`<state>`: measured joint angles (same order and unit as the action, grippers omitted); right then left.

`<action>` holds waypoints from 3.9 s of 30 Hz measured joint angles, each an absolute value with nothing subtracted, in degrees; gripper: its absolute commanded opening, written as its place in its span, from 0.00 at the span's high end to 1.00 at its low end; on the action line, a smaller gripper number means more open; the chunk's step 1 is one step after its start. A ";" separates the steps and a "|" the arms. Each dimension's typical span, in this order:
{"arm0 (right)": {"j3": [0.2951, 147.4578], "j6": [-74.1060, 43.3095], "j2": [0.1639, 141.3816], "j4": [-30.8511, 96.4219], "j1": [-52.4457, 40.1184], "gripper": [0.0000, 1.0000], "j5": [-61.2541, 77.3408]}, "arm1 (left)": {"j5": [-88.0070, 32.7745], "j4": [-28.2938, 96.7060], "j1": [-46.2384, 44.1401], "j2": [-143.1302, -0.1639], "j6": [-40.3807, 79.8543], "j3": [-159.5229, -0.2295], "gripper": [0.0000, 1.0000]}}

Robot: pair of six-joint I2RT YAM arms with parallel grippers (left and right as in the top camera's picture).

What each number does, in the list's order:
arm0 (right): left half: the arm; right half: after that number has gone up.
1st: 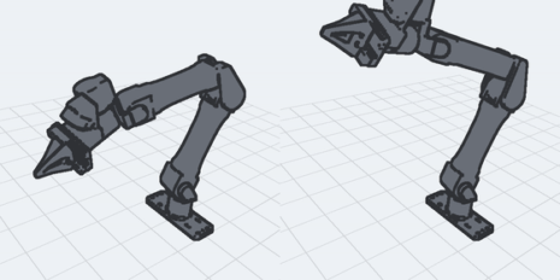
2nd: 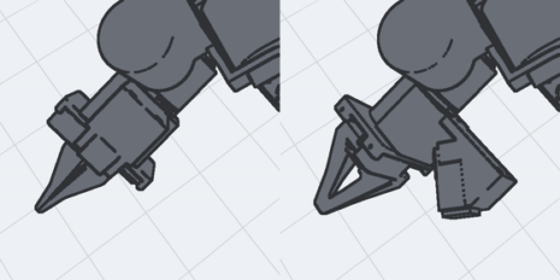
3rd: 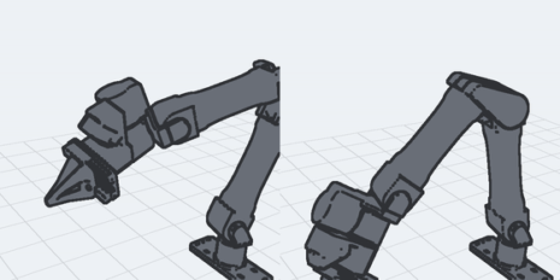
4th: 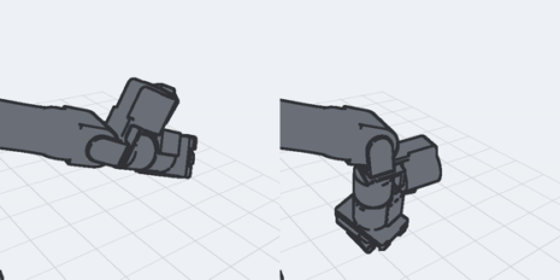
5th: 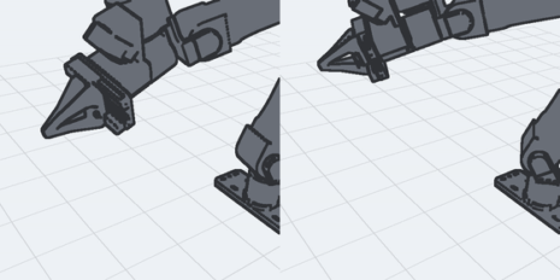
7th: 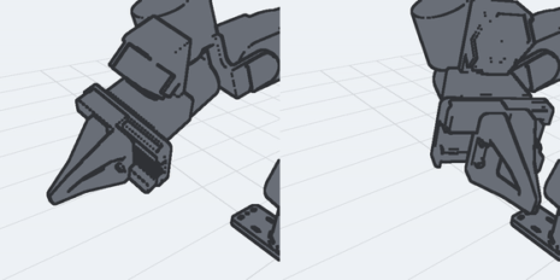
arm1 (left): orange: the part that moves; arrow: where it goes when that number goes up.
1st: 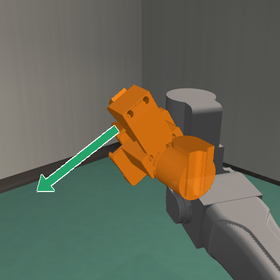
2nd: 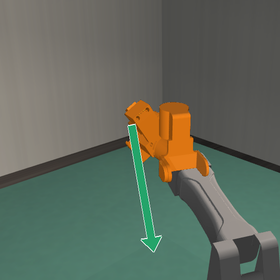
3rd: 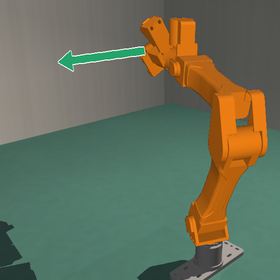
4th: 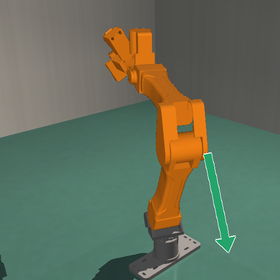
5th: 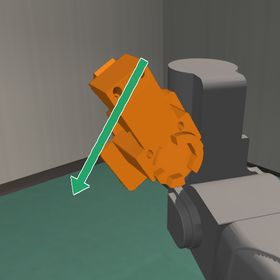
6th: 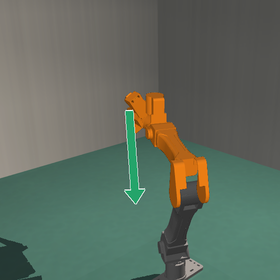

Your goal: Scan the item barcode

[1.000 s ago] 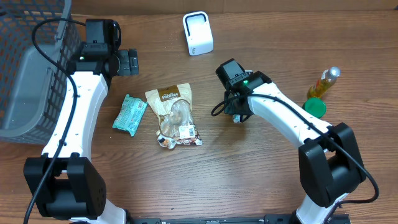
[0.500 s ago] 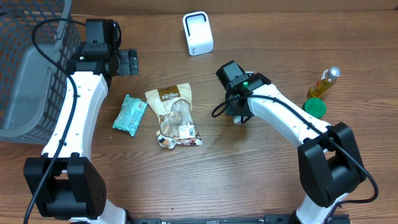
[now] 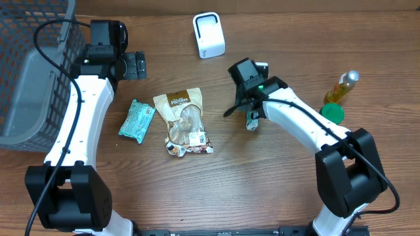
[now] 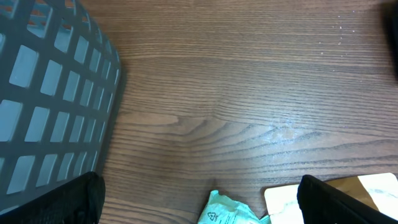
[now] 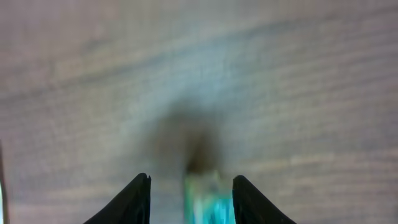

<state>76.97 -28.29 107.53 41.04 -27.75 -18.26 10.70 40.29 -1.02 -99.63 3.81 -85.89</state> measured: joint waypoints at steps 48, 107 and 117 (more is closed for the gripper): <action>76.90 -28.32 107.53 51.70 -19.22 0.53 -12.82 | 10.70 40.29 -1.02 -99.63 3.84 -85.89 0.01; 76.90 -28.29 107.53 51.59 -19.22 0.39 -10.26 | 10.70 40.29 -1.02 -99.63 3.84 -85.89 0.00; 76.90 -28.32 107.53 51.66 -19.20 0.44 -10.31 | 10.70 40.29 -1.02 -99.63 3.84 -85.89 0.00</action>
<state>76.90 -28.32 107.53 51.66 -19.20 -10.31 10.70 40.29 -1.02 -99.63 3.84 -85.89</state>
